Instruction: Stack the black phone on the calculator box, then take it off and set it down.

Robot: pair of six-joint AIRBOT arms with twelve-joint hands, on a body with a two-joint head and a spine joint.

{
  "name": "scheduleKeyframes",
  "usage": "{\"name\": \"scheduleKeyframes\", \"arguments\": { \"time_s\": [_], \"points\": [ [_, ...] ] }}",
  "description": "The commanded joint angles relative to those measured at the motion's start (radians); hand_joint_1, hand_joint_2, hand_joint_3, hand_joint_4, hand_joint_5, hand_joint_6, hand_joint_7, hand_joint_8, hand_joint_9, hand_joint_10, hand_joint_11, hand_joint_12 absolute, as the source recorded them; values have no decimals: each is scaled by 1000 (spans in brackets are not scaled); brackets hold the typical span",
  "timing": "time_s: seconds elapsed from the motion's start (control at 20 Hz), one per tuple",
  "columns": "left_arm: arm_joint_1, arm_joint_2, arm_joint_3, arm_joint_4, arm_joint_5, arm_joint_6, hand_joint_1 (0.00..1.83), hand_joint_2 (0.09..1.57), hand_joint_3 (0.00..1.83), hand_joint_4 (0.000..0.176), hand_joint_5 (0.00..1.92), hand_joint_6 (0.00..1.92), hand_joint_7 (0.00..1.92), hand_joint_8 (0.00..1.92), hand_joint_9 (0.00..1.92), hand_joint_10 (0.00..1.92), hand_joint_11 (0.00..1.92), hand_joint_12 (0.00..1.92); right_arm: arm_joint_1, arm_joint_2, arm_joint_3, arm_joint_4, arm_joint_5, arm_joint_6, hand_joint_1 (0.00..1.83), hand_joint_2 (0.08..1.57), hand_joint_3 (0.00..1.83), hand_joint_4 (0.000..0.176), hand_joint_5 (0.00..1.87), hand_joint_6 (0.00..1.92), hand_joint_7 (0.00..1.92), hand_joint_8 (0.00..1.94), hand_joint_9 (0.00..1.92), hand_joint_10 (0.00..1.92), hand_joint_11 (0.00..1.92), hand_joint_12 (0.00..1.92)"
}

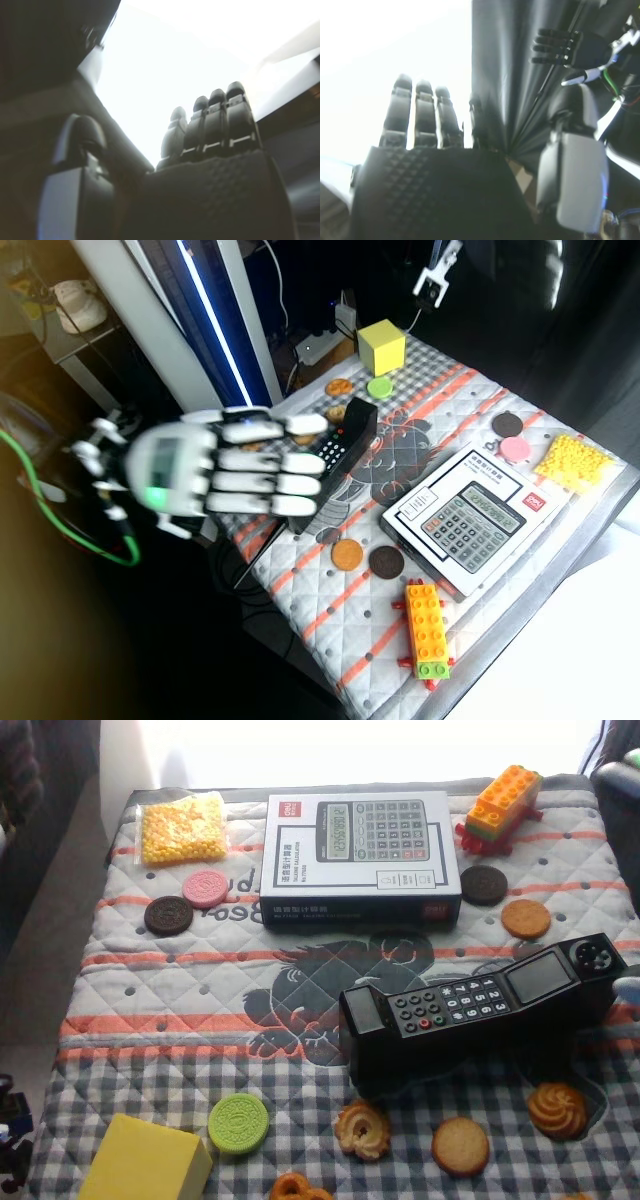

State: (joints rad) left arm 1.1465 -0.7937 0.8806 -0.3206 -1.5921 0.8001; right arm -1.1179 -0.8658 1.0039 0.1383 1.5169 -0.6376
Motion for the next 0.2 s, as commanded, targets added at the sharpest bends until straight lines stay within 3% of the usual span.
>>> {"name": "scheduleKeyframes", "arguments": {
  "time_s": [0.0, 0.1, 0.15],
  "points": [
    [-21, -3, 5, 16, -139, -23, 57, 1213, 5, 0, 354, 19, 133, 7, 46, 6, 0, 0, -2, 9, -6, 15, 191, 1, 740, 1071, 18, 176, 31, 10, 0, 0, 0, 0, 0, 0],
    [-84, -15, 25, 69, -139, -43, 1, 1233, 0, 0, 685, 58, 251, 5, 73, 1, 0, 0, -12, 13, -16, 25, 246, 1, 558, 1071, 11, 176, 79, 19, 0, 0, 0, 0, 0, 0],
    [-121, -25, 40, 96, -139, -49, 0, 1315, 8, 41, 434, 11, 435, 45, 32, 0, 0, 0, 3, 15, -18, 25, 246, 0, 489, 1061, 5, 176, 87, 17, 0, 0, 0, 0, 0, 0]
  ]
}}
